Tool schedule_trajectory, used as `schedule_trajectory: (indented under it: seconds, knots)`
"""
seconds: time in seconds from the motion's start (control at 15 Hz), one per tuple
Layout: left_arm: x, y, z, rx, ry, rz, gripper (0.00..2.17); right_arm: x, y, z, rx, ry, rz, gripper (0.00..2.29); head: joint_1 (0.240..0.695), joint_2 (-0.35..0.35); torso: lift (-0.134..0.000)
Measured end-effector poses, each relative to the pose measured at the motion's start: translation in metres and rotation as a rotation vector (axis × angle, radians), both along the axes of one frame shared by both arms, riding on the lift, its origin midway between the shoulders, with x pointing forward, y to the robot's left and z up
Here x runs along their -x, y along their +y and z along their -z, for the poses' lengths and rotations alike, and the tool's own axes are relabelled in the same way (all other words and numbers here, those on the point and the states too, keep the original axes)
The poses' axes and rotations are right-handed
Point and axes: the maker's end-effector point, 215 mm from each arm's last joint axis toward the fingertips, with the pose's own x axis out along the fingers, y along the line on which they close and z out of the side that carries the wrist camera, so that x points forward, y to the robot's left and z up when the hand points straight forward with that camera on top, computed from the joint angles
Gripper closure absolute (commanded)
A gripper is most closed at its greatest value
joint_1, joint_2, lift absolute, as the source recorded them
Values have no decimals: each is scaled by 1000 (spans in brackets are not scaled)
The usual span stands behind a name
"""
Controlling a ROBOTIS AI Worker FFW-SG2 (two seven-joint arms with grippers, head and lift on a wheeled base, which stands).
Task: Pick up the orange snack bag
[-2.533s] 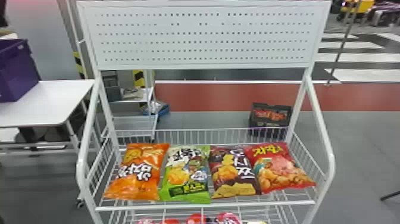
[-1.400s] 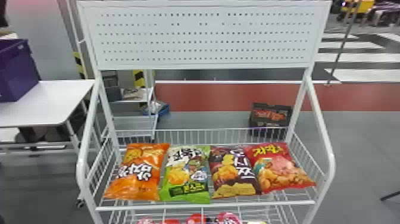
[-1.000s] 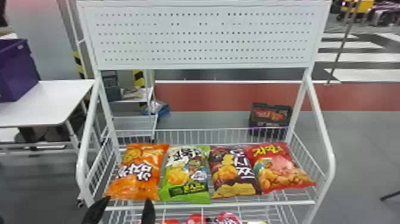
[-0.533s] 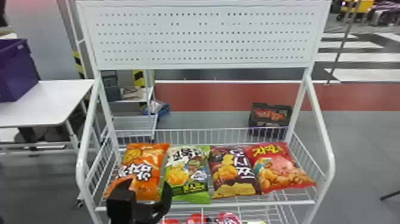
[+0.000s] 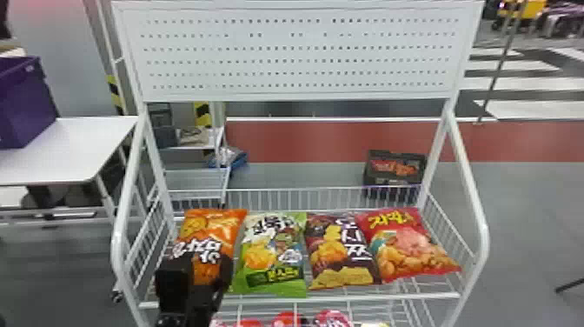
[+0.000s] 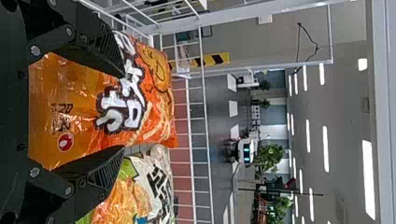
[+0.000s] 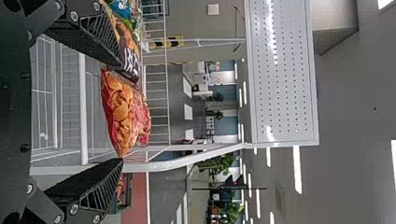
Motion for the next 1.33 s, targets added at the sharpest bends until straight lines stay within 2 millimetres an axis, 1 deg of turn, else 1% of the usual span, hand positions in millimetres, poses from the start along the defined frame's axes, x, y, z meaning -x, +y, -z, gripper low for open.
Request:
schedule_trajectory:
  seconds: [0.07,0.13,0.2,0.33,0.47,0.53,0.6,0.67,0.8,1.0,1.2,1.33]
  knots:
    - [-1,4,3,-2,13,-7,1001,0,0,-1,0,-1,0,167,499,0,0]
    - [-1,8,8,-6,29,-12,1136,0,0,-2,-1,-2,0,167,499,0,0]
    - [-2,10,11,-11,42,-18,1328,1,0,-2,-1,-3,0,167,499,0,0]
    - [-2,12,16,-14,62,-15,1531,1,0,-3,-1,-4,0,167,499,0,0]
    - [0,14,22,-20,88,-14,1534,1,0,-3,-2,-3,1,167,499,0,0]
    - [2,13,21,-20,88,-14,1534,1,0,-3,-2,-3,1,167,499,0,0]
    - [4,11,18,-17,81,-14,1534,1,0,-3,-3,-3,1,167,499,0,0]
    - [6,7,10,-11,67,-13,1534,0,-1,-3,-3,-3,1,167,499,0,0]
    - [11,0,-10,6,30,-4,1534,-1,-1,-2,-3,-4,2,167,499,0,0]
    - [24,-8,-42,36,-26,10,1534,-2,-2,-1,-3,-4,2,167,499,0,0]
    - [45,-9,-62,53,-56,21,1531,-4,-2,-1,-4,-4,1,167,499,0,0]
    - [65,-6,-67,48,-59,36,1531,-4,-2,0,-4,-5,1,167,499,0,0]
